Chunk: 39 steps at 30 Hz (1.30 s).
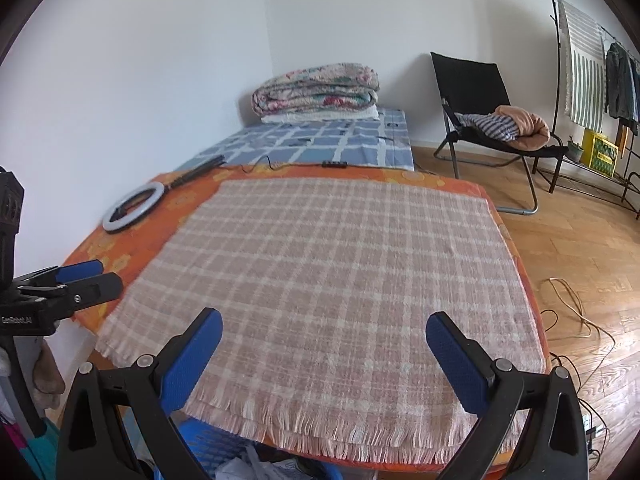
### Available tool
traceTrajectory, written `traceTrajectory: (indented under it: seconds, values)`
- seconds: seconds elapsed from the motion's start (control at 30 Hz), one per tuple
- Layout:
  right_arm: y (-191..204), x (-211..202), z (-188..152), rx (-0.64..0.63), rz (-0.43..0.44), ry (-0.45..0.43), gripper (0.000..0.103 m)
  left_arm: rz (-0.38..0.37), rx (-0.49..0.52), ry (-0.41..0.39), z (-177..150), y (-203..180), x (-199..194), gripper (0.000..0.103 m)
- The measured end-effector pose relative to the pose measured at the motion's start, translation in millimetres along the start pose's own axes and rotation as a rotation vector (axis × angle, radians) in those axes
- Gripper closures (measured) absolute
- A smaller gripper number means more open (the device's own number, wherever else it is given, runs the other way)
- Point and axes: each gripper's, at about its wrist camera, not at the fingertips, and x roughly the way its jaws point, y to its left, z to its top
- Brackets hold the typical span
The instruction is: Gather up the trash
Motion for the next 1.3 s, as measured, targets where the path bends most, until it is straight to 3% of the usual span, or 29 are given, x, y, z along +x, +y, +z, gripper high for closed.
traceTrajectory:
  seconds: [0.3,1.3]
  values:
    - [-1,21,1,0.012,-0.016,0.026,0.0,-0.001,0.02,0.041,-7,-1,13,0.001]
    - [-13,19,-4,0.063,-0.027,0.041,0.0,-0.004,0.025,0.033,-8,-9,15,0.001]
